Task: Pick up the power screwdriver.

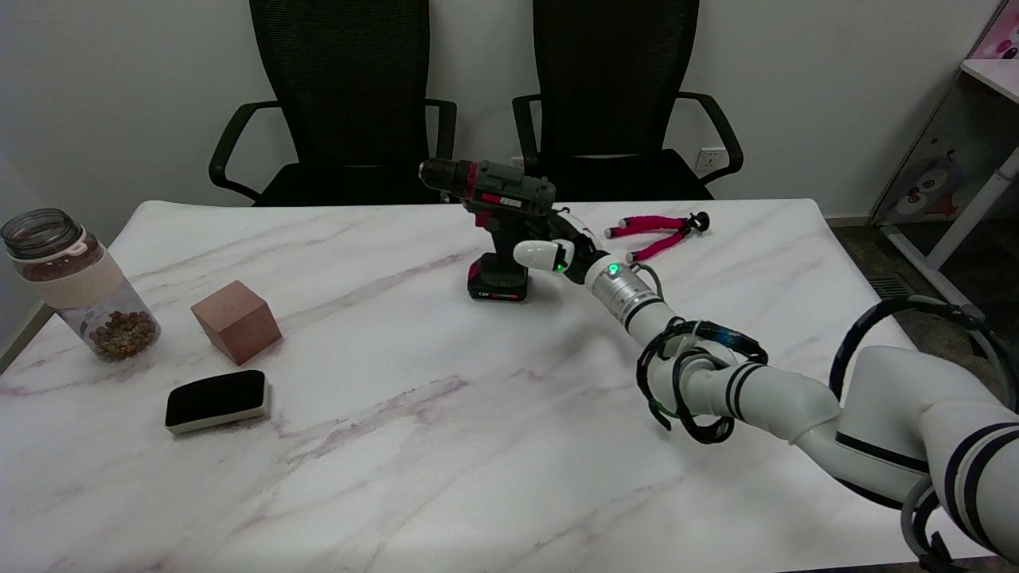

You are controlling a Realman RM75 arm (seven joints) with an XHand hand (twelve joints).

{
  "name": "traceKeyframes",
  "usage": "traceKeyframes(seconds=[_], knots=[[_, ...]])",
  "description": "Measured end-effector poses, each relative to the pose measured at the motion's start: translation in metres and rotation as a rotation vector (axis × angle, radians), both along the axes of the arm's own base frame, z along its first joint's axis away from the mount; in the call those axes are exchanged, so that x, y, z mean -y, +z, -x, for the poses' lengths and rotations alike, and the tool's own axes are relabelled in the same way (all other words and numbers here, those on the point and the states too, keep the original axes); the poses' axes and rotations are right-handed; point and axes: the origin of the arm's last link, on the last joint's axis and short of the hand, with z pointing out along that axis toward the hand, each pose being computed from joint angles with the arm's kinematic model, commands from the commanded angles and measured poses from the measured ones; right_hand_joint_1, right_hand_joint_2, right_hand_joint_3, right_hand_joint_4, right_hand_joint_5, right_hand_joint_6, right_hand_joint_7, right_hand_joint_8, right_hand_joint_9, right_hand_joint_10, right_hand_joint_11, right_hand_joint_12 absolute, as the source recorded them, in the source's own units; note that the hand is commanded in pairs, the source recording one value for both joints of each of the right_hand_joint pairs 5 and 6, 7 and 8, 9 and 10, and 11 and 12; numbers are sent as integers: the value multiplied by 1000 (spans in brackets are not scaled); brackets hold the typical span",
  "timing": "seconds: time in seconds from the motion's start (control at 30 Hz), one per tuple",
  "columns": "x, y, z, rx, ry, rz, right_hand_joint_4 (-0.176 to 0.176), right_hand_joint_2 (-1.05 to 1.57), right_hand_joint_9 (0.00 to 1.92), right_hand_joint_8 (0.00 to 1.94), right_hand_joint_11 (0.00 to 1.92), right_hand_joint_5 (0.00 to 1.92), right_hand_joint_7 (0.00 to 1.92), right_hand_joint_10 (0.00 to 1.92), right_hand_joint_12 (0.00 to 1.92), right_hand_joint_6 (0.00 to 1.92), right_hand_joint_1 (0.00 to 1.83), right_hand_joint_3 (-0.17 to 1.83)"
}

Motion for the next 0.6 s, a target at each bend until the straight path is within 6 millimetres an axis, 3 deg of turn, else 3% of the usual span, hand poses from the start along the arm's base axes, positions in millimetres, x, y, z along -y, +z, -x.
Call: traceKeyframes(seconds=[0.6], knots=[[12, -31, -7, 3, -3, -39, 176, -441, 215, 303, 247, 303, 303, 215, 247, 303, 937, 776]])
